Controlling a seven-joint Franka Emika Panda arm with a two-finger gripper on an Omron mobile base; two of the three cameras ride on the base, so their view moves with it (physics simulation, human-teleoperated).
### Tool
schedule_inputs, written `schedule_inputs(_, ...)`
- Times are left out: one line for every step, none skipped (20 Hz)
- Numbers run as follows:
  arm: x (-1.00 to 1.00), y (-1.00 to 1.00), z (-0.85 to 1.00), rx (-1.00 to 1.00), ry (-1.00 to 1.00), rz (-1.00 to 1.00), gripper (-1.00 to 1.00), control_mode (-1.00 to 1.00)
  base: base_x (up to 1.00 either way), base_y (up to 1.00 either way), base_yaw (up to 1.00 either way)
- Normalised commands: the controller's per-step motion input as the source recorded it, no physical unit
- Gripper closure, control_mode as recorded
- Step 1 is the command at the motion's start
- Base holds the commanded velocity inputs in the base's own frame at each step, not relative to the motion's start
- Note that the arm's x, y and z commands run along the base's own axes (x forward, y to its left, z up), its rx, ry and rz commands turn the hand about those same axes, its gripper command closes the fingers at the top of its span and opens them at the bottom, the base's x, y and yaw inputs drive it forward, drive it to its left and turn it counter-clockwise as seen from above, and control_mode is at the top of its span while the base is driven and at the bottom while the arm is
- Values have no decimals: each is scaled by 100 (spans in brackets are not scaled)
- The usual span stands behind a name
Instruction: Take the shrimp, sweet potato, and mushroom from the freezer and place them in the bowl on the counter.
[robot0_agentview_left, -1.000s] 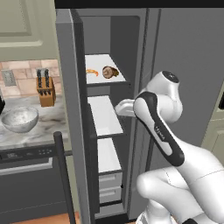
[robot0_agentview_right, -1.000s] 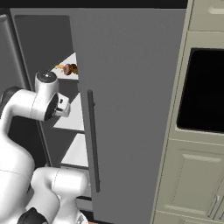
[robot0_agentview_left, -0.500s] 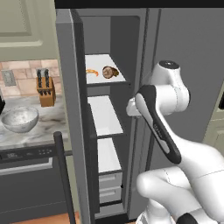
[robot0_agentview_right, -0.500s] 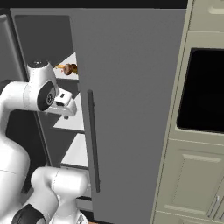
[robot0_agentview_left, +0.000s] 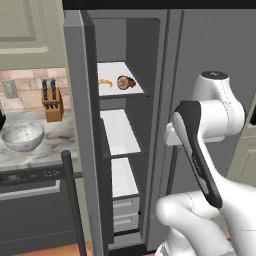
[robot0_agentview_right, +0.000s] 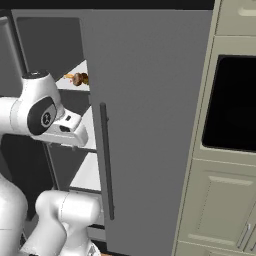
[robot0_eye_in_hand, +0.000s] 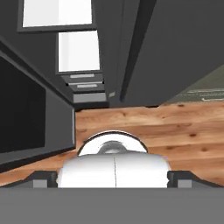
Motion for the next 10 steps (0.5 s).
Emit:
schedule_inputs(-81,0,-7,-7,-5,0,-100,-100,0,0,0)
schedule_inputs(-83,0,0,-6,-9,0,-100,-100,0,0,0)
schedule_inputs(-71,0,0,-7,-13,0,-100,-100,0,0,0)
schedule_inputs(-44,0,0,-6,-11,0,-100,-100,0,0,0)
schedule_inputs(-15,0,0,-1,-8,0,-100,-100,0,0,0)
schedule_inputs(0,0,0,-1,-9,0,-100,-100,0,0,0)
schedule_inputs(0,0,0,0,-6,0,-100,-100,0,0,0)
schedule_inputs(0,-4,0,0,-3,0,-100,-100,0,0,0)
schedule_inputs(0,-9,0,0,-1,0,-100,-100,0,0,0)
schedule_inputs(14,-14,0,1,0,0,-100,-100,0,0,0)
